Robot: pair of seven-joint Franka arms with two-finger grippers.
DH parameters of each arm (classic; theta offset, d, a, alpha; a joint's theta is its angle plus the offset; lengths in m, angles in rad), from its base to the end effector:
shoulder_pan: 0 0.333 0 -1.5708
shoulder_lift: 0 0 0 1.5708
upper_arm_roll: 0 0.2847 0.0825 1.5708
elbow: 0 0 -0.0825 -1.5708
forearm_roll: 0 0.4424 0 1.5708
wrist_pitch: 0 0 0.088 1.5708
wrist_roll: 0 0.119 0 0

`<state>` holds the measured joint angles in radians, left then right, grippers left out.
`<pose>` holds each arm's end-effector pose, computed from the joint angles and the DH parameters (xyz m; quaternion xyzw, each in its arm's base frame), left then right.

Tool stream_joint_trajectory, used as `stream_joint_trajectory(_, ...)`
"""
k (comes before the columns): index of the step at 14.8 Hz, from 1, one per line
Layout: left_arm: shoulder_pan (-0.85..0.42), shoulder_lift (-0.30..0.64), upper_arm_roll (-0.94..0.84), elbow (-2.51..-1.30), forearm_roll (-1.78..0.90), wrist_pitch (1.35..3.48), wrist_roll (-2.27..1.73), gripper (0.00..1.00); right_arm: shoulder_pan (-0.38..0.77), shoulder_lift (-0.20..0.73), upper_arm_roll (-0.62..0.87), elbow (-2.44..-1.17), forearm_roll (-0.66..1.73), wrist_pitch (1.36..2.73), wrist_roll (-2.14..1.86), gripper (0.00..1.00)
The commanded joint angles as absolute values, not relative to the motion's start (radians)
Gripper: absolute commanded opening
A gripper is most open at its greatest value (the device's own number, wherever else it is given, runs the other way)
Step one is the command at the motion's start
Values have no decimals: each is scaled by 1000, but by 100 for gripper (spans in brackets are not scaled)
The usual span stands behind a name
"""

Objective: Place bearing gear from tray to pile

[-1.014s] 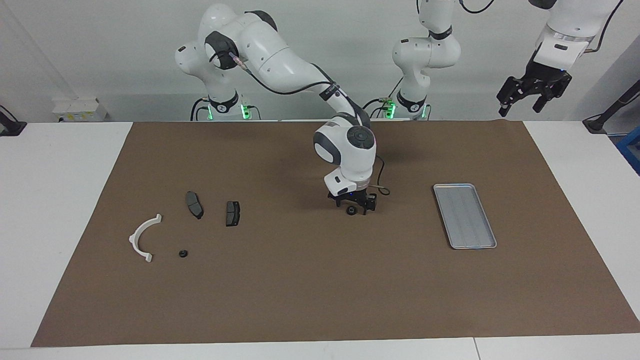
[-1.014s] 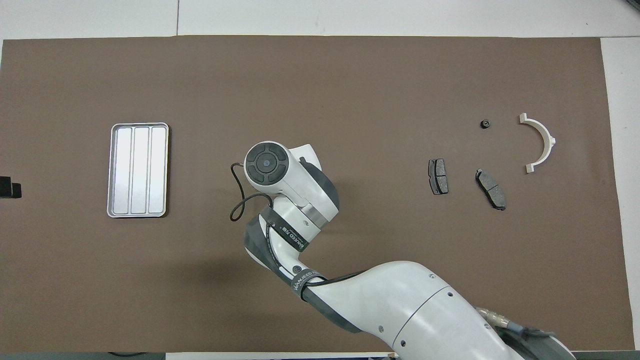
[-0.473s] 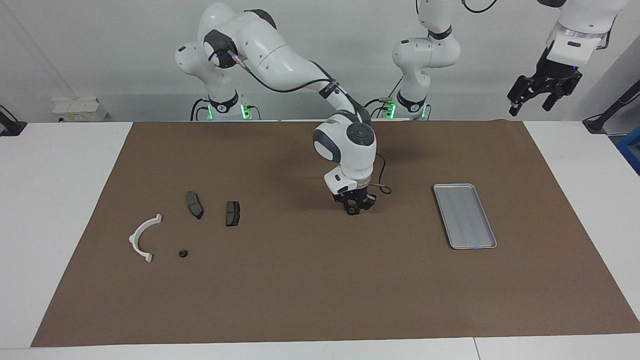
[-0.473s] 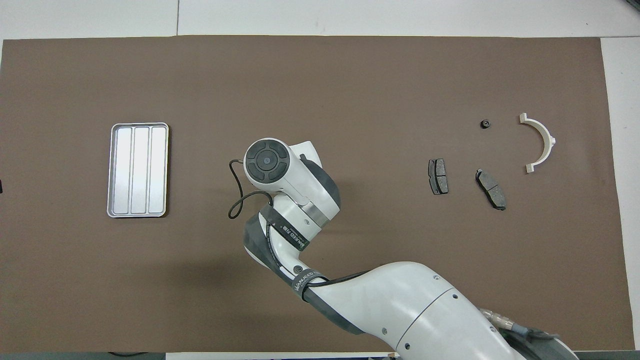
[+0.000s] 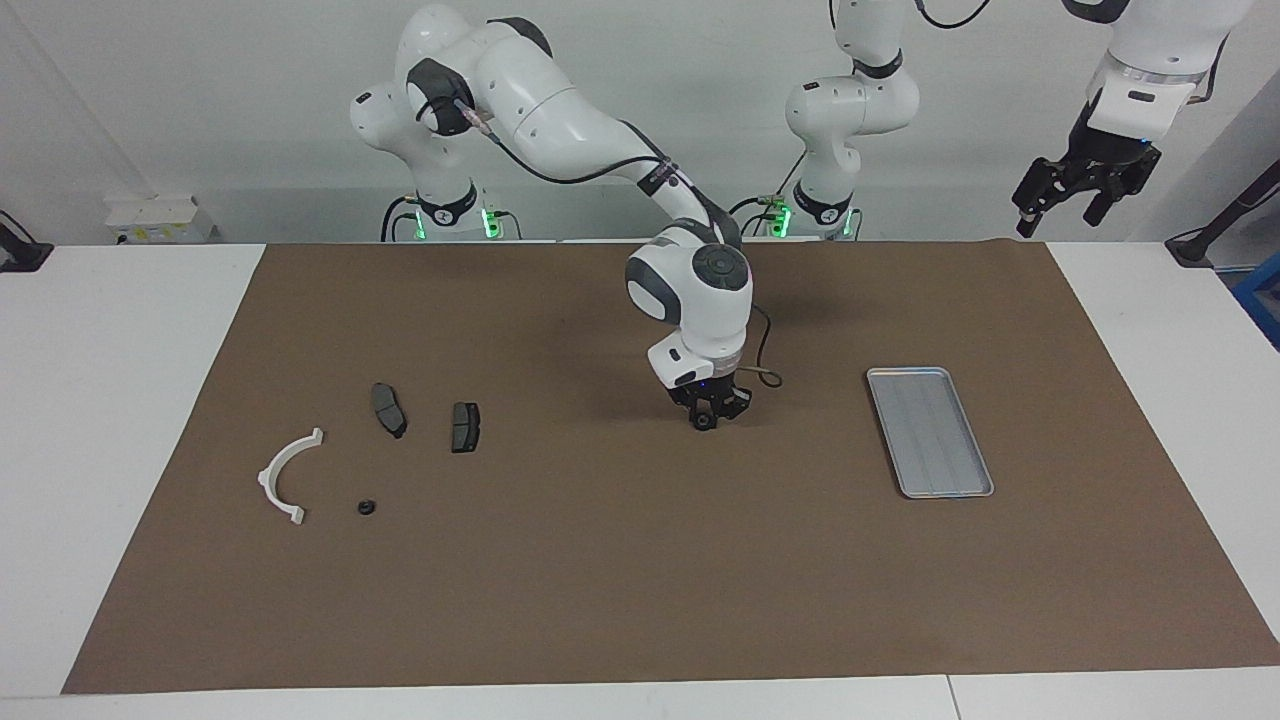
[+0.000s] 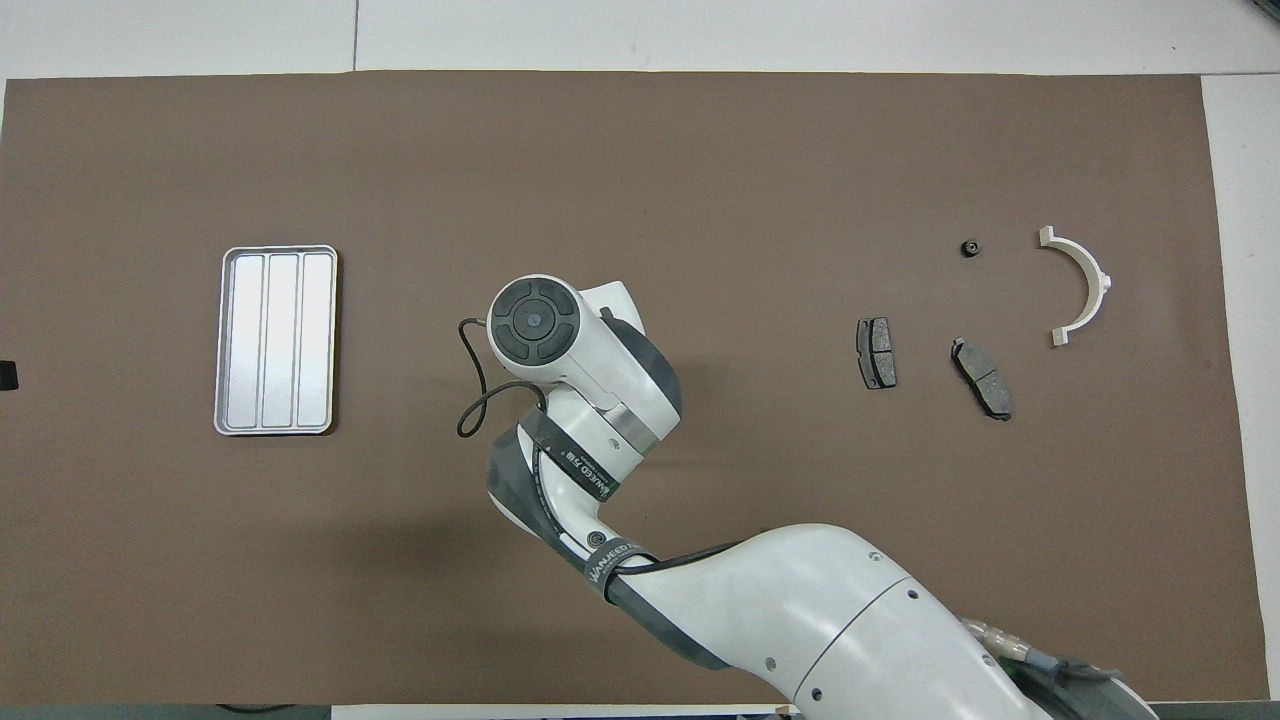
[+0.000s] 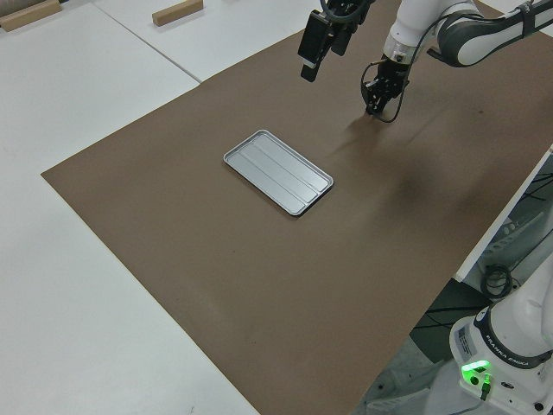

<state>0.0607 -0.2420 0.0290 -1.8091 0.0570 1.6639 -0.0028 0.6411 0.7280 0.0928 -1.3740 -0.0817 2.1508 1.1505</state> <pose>0.5502 0.0572 0.6034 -0.9975 -0.0446 -0.0472 0.0271 0.5808 0.5029 0.2248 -0.9799 0.1979 -0.0187 0.0186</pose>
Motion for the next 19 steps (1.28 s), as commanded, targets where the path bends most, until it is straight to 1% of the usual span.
stream_joint_trajectory(1,63,-255,18,-1830,48,1677,0,100,579,729,95,-1309,-101,2019,1117,0)
stream_joint_trajectory(3,51,-232,18,-1827,46,1677,0,100,514,697,97,-1228,-101,1857,946,0)
stream_joint_trajectory(5,51,-183,18,-1822,46,1680,-2,100,418,646,97,-1200,-101,1740,693,0)
stream_joint_trajectory(6,51,-167,20,-1821,46,1692,-2,100,369,623,95,-1200,-103,1717,560,0)
stream_joint_trajectory(8,48,-125,23,-1810,46,1718,-2,100,277,607,95,-1201,-121,1709,358,0)
stream_joint_trajectory(10,28,-82,38,-1757,46,1718,-2,100,204,607,97,-1225,-149,1739,212,0)
stream_joint_trajectory(12,28,-65,40,-1729,45,1720,-2,100,135,604,97,-1285,-149,1795,155,0)
stream_joint_trajectory(16,31,-81,31,-1747,44,1694,2,100,40,604,97,-1435,-147,1963,87,0)
stream_joint_trajectory(19,37,-86,26,-1755,46,1640,9,100,22,604,97,-1520,-147,2068,87,0)
